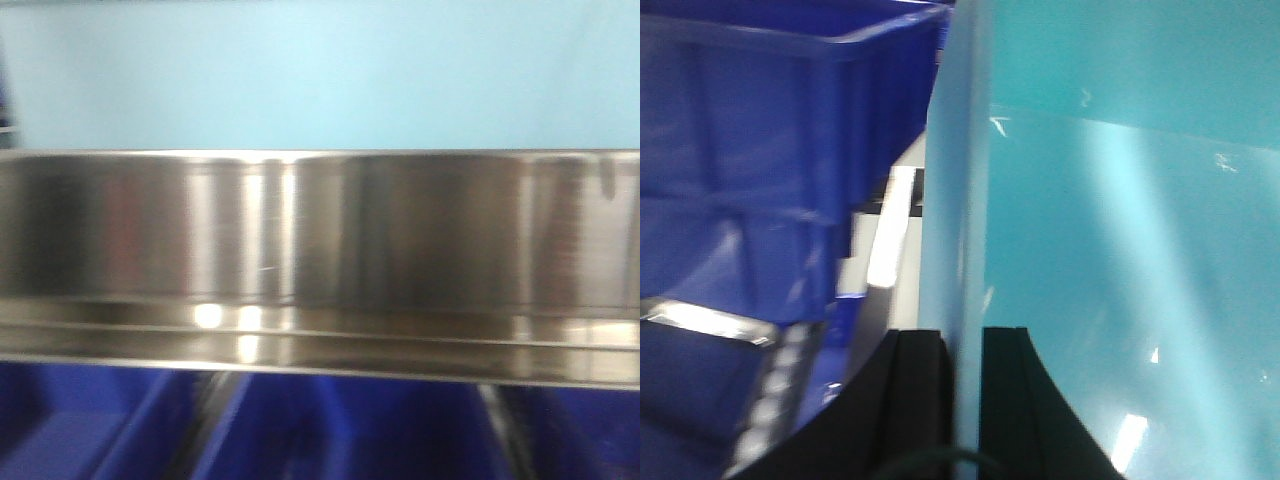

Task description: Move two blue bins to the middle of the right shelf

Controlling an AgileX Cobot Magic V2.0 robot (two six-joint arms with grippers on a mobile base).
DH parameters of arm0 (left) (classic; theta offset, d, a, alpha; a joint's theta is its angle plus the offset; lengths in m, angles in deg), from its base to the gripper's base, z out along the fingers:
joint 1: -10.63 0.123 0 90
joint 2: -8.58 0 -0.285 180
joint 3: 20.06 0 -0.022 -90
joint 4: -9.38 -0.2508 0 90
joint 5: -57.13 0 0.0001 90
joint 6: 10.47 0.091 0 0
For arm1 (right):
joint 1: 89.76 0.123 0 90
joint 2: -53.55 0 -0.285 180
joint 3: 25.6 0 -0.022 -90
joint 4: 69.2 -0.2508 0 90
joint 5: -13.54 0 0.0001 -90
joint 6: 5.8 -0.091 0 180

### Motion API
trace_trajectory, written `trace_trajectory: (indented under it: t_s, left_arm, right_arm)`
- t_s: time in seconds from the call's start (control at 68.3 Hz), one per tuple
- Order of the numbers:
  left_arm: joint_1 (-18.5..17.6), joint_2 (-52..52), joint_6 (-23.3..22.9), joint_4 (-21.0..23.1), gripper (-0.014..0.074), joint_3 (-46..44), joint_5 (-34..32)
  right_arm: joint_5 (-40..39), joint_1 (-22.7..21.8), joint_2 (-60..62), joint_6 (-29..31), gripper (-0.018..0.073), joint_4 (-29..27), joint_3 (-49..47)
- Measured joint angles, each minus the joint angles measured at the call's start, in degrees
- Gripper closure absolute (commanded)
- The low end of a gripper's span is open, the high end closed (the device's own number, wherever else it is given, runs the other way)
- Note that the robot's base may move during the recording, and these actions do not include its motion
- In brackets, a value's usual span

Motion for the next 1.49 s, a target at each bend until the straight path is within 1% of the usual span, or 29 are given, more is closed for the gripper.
trace_trajectory:
  t_s: [1.493]
  left_arm:
    - [0.00, 0.00, 0.00, 0.00, 0.0707, 0.00, -0.12]
  right_arm:
    - [0.00, 0.00, 0.00, -0.06, 0.0721, 0.00, 0.00]
